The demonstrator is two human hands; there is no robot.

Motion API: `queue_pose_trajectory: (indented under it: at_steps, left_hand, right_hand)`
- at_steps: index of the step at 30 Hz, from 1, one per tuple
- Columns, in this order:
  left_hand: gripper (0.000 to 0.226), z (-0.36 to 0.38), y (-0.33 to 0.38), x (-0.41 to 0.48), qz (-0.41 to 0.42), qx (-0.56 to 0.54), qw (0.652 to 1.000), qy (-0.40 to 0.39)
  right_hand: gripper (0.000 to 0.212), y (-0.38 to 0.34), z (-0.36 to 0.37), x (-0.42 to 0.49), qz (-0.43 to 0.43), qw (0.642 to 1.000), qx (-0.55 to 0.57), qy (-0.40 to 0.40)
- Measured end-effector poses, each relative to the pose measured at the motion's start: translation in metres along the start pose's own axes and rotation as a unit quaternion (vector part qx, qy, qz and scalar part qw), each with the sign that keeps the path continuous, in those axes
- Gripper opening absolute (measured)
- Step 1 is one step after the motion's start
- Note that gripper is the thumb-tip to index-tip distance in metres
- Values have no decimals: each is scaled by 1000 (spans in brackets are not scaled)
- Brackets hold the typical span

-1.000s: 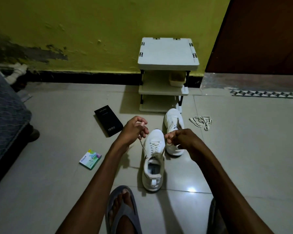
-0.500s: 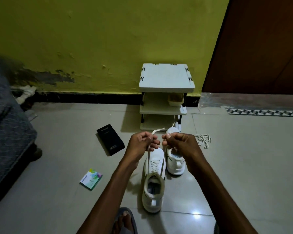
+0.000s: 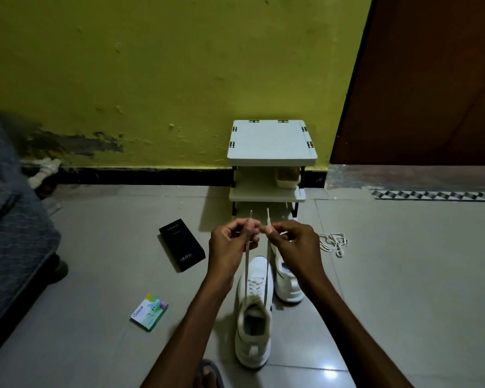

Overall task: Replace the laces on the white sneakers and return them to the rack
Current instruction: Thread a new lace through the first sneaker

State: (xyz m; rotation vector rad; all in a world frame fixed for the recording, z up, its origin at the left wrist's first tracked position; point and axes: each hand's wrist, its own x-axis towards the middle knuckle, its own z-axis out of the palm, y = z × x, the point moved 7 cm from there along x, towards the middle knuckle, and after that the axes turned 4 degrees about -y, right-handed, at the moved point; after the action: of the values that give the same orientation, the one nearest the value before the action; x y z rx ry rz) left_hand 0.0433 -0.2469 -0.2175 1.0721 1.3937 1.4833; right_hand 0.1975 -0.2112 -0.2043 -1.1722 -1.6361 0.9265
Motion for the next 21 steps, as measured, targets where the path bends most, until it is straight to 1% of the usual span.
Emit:
queue_pose_trajectory:
  at_steps: [4, 6, 10, 12, 14, 15, 17, 18, 19, 21]
  left_hand:
    - [12, -6, -4, 5, 17, 43, 999, 21]
    - [12, -10, -12, 9, 11, 74, 997, 18]
    - [13, -17, -35, 10, -29, 101, 994, -9]
    - [13, -21, -57, 11, -59, 110, 992, -14]
    - [22, -24, -88, 12, -97, 132, 986, -36]
    - [31, -25, -104, 12, -121, 151, 980, -47]
    - [50, -33, -136, 8, -174, 205, 962, -53]
    - [54, -39, -150, 4, -200, 249, 946, -52]
    - [51, -44, -158, -1, -223, 310, 922, -61]
    - [40, -46, -169, -12, -265, 408, 865, -124]
  right_hand:
    - [14, 3, 0, 2, -25, 999, -27, 6]
    - [15, 8, 4, 3, -17, 999, -46, -10]
    - [24, 36, 15, -1, 33, 992, -104, -63]
    - [22, 59, 22, -8, 62, 987, -117, -88]
    - [11, 84, 32, -15, 101, 982, -115, -115]
    - [11, 95, 36, -17, 122, 977, -112, -135]
    - [29, 118, 46, -26, 177, 959, -119, -184]
    - [34, 128, 48, -31, 196, 951, -135, -196]
    - [33, 135, 47, -35, 206, 945, -168, -192]
    - [20, 146, 36, -45, 231, 921, -270, -164]
